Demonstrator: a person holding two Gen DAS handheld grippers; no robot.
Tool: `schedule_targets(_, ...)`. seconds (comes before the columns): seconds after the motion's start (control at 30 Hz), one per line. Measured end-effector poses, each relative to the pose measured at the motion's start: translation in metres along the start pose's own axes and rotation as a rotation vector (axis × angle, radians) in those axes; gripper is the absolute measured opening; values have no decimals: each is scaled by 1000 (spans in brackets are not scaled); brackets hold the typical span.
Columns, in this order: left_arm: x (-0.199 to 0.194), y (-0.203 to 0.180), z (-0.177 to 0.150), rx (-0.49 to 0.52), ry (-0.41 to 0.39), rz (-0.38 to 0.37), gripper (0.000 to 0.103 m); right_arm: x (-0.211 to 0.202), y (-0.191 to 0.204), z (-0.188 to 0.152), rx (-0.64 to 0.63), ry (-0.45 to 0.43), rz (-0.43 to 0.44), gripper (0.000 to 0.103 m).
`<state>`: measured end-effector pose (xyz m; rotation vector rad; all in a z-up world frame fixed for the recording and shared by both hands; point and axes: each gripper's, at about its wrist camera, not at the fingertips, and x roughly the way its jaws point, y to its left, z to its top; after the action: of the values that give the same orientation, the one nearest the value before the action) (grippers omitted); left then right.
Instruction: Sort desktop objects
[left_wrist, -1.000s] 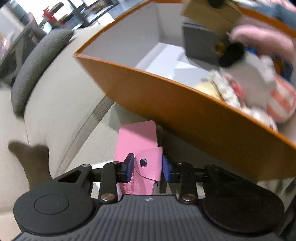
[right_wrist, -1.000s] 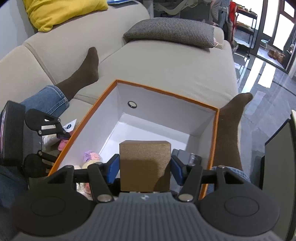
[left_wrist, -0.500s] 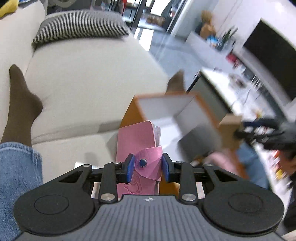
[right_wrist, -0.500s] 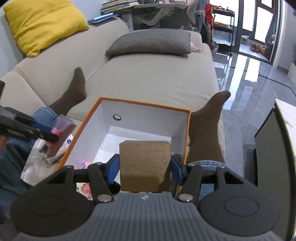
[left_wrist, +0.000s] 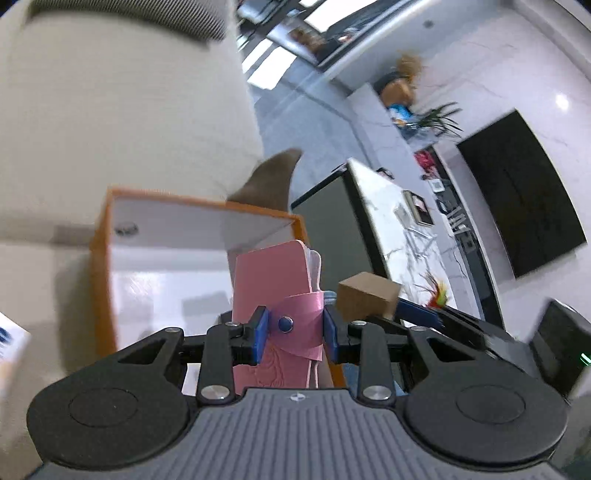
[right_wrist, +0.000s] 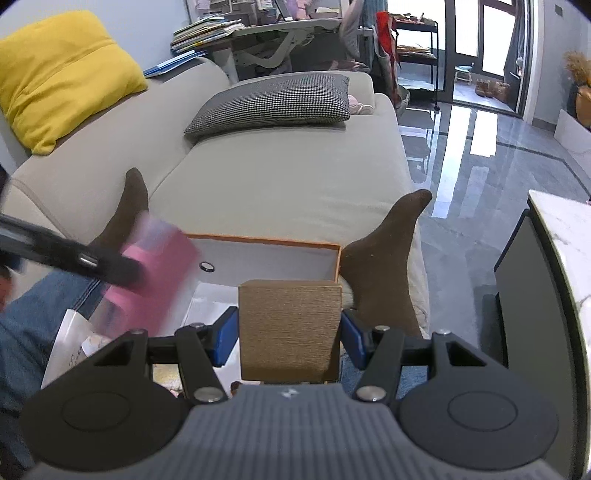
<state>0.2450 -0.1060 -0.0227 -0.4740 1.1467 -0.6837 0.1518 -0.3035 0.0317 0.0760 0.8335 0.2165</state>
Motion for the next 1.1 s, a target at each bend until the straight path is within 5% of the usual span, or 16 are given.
schedule_targets(0.27, 69, 38, 5, -146, 23, 28, 36, 22, -10, -4, -19, 3, 9, 60)
schedule_targets(0.57, 92, 73, -18, -294, 91, -7, 36, 29, -17, -4, -46, -20, 12, 60)
schedule_targets(0.93, 88, 86, -24, -332, 94, -7, 39, 30, -10, -5, -84, -17, -8, 60)
schedule_targets(1.1, 87, 65, -22, -283, 82, 15, 54, 26, -9, -4, -91, -11, -18, 60)
